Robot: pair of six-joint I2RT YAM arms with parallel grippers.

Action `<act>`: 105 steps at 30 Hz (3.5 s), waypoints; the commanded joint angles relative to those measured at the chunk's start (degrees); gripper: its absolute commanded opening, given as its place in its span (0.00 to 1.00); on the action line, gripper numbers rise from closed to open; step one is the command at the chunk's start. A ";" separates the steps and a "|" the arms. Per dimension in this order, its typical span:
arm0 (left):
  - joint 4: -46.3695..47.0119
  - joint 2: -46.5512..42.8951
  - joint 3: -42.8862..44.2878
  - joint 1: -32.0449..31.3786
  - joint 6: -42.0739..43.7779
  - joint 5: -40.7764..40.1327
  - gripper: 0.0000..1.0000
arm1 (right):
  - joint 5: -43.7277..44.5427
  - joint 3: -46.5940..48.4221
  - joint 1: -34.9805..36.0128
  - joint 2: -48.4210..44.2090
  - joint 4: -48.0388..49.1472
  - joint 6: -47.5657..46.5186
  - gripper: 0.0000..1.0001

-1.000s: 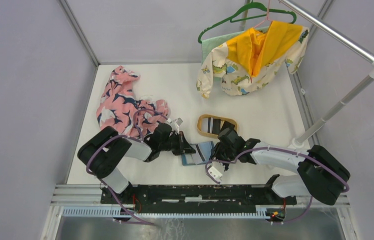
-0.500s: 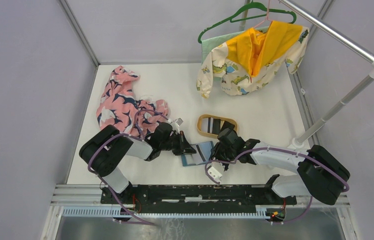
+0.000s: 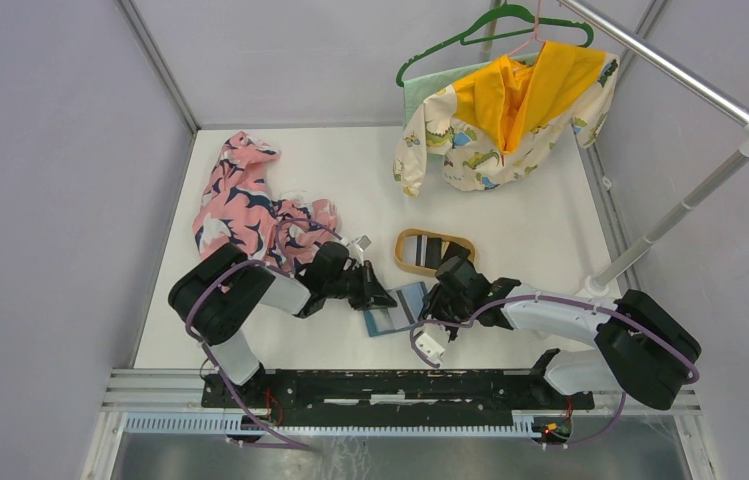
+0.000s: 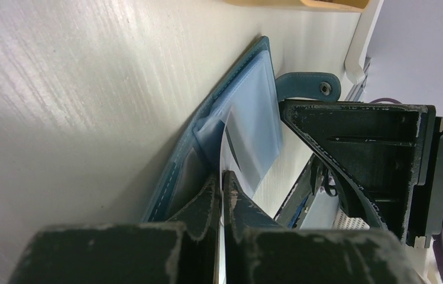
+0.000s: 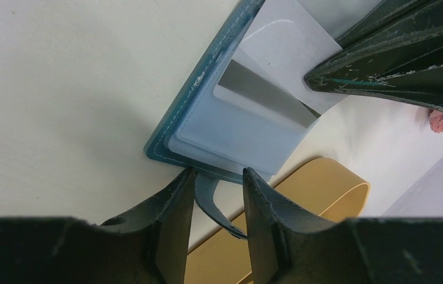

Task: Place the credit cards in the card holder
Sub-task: Insert the credit card into the card holder.

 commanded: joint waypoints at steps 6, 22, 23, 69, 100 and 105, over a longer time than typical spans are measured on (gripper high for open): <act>-5.08 2.92 0.86 -0.42 0.62 0.19 0.18 | 0.61 -0.92 0.42 0.58 -3.18 2.40 0.45; -4.82 4.00 0.35 -0.41 1.14 -0.08 0.29 | -24.60 8.64 0.83 -6.20 -12.62 8.96 0.52; -4.78 4.09 0.33 -0.41 1.24 -0.04 0.29 | -26.81 9.77 1.36 -5.08 -13.59 8.29 0.50; -4.17 3.99 -0.66 -0.42 2.29 0.37 0.39 | 16.94 18.97 15.49 17.07 -1.74 30.71 0.11; 3.15 -1.03 -4.11 -0.44 0.18 -0.43 0.41 | -15.65 14.61 0.41 3.42 -7.23 30.72 0.24; 3.84 -4.72 -5.21 -0.59 0.06 -0.95 0.41 | -12.32 12.52 -2.30 3.42 -4.93 30.97 0.23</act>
